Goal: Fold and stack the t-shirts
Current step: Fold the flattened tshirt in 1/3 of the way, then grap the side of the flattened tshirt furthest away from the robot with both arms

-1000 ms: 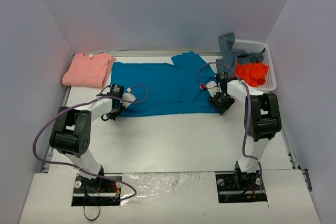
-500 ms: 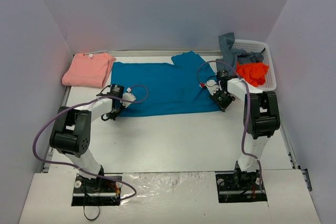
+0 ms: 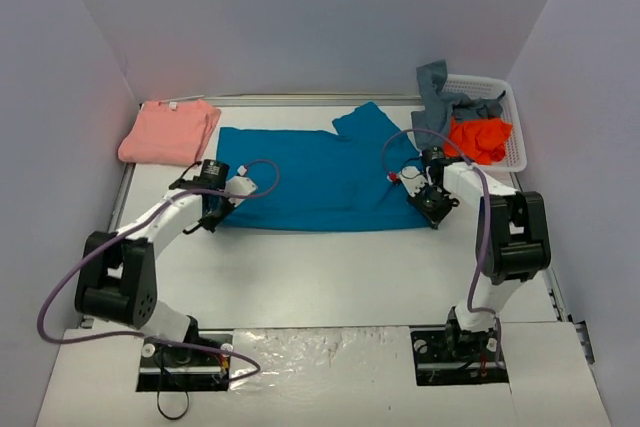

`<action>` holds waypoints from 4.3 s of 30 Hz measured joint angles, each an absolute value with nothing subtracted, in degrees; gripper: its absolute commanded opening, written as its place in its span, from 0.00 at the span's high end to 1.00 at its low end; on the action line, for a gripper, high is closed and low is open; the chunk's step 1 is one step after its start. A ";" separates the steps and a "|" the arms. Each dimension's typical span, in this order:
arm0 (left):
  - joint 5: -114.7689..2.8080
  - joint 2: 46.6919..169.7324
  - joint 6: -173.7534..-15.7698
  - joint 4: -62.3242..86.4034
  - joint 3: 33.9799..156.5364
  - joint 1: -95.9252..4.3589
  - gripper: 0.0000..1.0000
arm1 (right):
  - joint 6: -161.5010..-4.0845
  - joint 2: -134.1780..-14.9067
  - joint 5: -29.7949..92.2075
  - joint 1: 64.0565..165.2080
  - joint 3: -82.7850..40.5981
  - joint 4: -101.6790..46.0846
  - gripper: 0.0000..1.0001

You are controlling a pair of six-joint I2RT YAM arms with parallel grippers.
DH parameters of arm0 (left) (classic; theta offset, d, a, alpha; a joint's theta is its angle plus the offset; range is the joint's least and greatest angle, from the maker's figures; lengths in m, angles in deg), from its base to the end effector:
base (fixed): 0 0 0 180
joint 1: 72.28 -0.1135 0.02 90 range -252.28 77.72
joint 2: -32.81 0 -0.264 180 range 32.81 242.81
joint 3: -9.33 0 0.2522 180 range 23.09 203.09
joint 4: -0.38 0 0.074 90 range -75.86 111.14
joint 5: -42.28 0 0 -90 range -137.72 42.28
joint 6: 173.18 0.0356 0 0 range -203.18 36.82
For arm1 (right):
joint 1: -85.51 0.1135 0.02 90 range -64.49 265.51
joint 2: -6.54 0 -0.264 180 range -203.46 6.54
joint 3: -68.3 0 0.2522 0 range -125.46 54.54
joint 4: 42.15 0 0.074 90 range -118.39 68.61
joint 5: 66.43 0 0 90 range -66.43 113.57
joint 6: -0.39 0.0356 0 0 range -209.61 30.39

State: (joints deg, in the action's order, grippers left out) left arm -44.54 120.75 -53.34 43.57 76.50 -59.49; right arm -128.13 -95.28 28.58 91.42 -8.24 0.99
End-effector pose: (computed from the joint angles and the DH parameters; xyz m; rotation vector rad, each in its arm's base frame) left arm 0.2875 -0.0633 0.1895 0.9637 2.5173 0.1664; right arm 0.3402 0.0383 0.1624 -1.0632 2.5426 -0.0317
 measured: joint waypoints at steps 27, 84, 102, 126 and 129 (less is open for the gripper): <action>-45.87 94.45 -51.57 60.01 71.93 -59.49 0.98 | -133.44 -67.50 32.69 91.48 -1.23 21.30 1.00; -74.72 159.08 -59.96 55.97 132.91 -76.23 0.51 | -120.28 -108.20 44.62 93.43 -48.66 13.96 0.35; -79.42 169.05 -59.61 62.09 143.18 -77.71 0.52 | -119.98 -110.98 44.52 94.24 -48.66 13.93 0.34; -83.03 171.41 -59.67 64.34 144.58 -77.71 0.92 | -120.07 -112.35 43.42 94.24 -47.70 13.85 0.32; -83.79 171.46 -59.50 64.64 144.41 -77.71 0.98 | -120.04 -112.37 43.33 94.24 -47.70 13.80 0.32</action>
State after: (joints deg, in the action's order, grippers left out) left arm -83.79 171.46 -59.50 64.64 144.41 -77.71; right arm -120.04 -112.37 43.33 94.24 -47.70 13.80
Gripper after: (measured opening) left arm 0.037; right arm 0.679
